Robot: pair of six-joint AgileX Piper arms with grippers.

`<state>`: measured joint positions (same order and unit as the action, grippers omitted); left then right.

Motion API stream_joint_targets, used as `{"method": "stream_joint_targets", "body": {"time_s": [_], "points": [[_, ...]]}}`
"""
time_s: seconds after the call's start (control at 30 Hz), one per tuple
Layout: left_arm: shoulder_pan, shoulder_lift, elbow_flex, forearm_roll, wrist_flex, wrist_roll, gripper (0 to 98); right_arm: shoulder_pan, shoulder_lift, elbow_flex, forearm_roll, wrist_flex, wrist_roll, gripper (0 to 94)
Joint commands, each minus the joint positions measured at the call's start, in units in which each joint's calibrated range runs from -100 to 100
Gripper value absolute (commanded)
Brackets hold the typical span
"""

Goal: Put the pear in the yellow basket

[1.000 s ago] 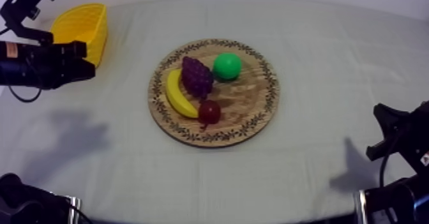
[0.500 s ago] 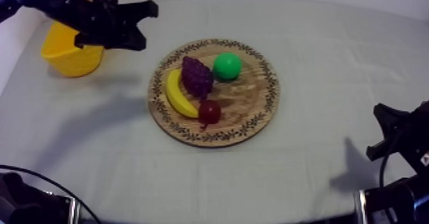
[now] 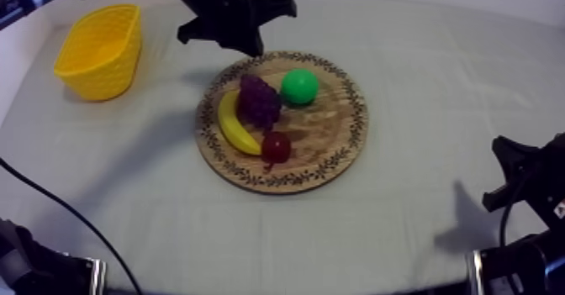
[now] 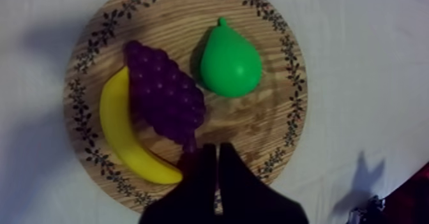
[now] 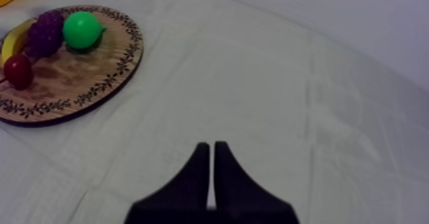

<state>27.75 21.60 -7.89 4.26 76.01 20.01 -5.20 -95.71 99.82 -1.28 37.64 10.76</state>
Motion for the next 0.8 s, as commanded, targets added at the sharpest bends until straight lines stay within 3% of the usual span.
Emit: {"method": "stream_joint_targets", "body": {"time_s": [0.0, 0.33, 0.6, 0.77], "points": [[0.17, 5.23, -5.62, -0.04, 1.09, 0.09, 0.0, -0.01, -0.04, -0.05, -0.01, 0.02, -0.06, 0.4], [1.17, 13.39, -17.71, -0.60, 5.31, 0.54, 2.1, -0.01, -0.04, -0.05, -0.01, 0.02, -0.04, 0.4], [1.33, 13.93, -18.67, -1.47, 6.93, 1.37, 4.0, -0.01, -0.04, -0.05, -0.01, 0.02, -0.04, 0.4], [1.34, 13.38, -18.18, -1.82, 7.38, 1.53, 11.0, -0.01, -0.04, -0.05, -0.01, 0.02, -0.04, 0.4]]}}
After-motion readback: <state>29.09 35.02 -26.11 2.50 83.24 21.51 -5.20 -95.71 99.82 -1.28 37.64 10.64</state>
